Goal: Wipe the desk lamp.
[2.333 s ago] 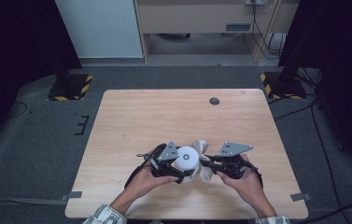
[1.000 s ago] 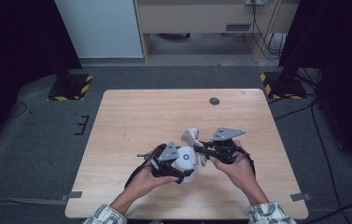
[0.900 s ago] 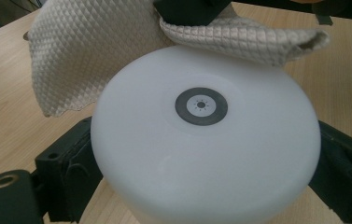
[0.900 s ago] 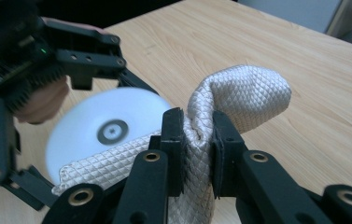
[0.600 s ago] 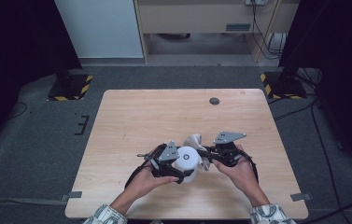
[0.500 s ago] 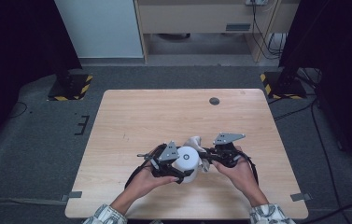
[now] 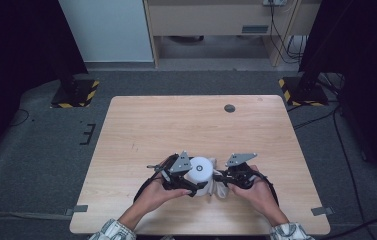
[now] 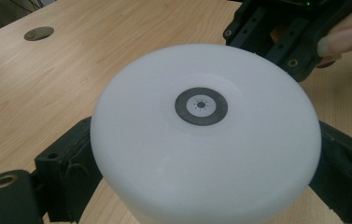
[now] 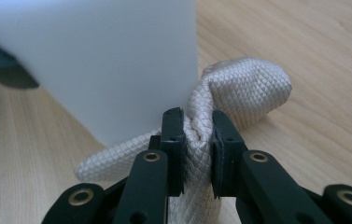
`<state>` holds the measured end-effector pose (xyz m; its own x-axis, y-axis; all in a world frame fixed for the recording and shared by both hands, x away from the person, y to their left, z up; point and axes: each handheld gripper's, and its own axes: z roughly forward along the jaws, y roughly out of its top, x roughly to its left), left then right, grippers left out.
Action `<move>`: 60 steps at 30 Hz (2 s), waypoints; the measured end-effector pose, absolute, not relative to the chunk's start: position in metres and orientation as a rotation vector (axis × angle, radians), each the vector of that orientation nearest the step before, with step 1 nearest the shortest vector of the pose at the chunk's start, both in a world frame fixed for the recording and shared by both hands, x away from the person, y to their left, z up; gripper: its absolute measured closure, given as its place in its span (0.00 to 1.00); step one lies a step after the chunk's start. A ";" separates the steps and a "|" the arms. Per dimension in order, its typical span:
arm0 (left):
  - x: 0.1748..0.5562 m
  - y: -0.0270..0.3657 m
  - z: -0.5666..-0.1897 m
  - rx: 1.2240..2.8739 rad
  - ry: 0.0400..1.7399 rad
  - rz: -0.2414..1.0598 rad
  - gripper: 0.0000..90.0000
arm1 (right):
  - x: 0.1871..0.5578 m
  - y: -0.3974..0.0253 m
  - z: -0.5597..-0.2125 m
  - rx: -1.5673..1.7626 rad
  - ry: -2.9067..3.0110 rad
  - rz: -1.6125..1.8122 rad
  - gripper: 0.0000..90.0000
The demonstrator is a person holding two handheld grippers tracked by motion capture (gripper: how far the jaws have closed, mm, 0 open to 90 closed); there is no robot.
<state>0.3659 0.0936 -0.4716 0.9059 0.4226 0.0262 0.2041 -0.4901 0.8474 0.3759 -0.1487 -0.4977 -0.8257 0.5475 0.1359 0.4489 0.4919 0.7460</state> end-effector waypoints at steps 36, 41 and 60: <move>0.367 0.095 -0.472 2.097 0.461 0.296 0.08 | 0.328 -0.109 -0.496 0.579 2.758 1.264 0.87; 0.367 0.095 -0.472 2.097 0.461 0.295 0.08 | 0.327 -0.107 -0.497 0.574 2.752 1.249 0.87; 0.363 0.104 -0.464 2.037 0.479 0.294 0.07 | 0.350 -0.159 -0.485 0.800 2.582 1.192 0.87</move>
